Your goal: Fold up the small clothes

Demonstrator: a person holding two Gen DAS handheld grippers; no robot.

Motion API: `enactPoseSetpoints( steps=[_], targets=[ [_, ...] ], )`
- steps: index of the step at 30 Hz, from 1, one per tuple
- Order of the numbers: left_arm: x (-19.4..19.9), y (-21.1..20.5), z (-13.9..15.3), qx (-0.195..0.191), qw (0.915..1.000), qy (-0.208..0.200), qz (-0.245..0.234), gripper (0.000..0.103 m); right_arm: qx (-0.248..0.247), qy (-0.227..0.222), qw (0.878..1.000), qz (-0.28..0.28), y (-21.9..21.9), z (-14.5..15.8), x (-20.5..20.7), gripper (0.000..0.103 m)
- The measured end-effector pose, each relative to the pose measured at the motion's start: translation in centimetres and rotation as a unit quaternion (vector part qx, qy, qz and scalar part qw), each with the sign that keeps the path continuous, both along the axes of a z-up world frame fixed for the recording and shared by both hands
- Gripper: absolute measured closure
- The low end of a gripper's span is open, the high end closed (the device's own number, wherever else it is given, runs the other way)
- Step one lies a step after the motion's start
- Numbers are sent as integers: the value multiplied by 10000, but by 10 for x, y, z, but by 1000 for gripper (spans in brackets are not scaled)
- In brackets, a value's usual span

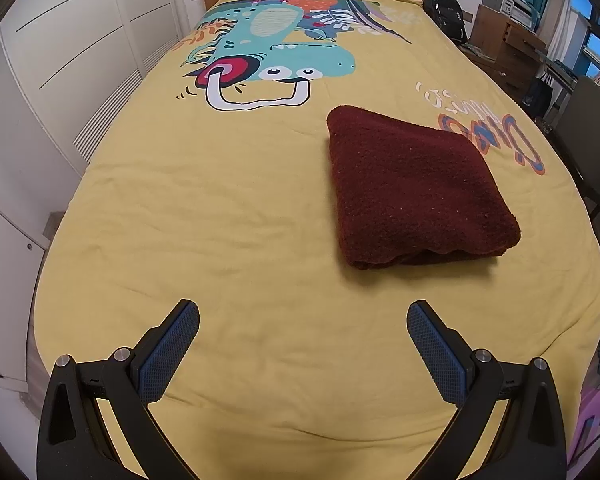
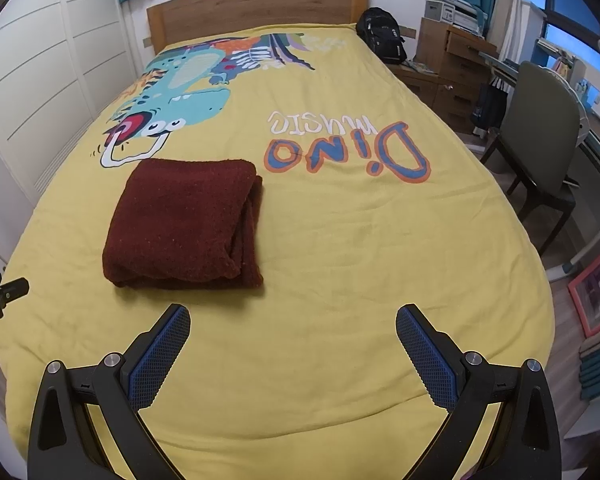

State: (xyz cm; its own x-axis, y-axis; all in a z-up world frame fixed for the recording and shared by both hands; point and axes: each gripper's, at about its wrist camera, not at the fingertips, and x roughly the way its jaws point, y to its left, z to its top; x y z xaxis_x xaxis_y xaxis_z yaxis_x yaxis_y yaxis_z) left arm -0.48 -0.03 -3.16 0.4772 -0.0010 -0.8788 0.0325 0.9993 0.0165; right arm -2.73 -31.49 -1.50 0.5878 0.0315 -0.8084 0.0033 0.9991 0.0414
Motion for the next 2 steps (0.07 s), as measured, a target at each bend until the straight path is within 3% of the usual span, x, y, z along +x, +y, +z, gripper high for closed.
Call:
enactPoseSetpoints(
  steps=[2],
  targets=[
    [0, 0, 0, -1, 10000, 2, 8, 1, -1, 9, 10000, -1, 0, -1, 0, 0]
  ],
)
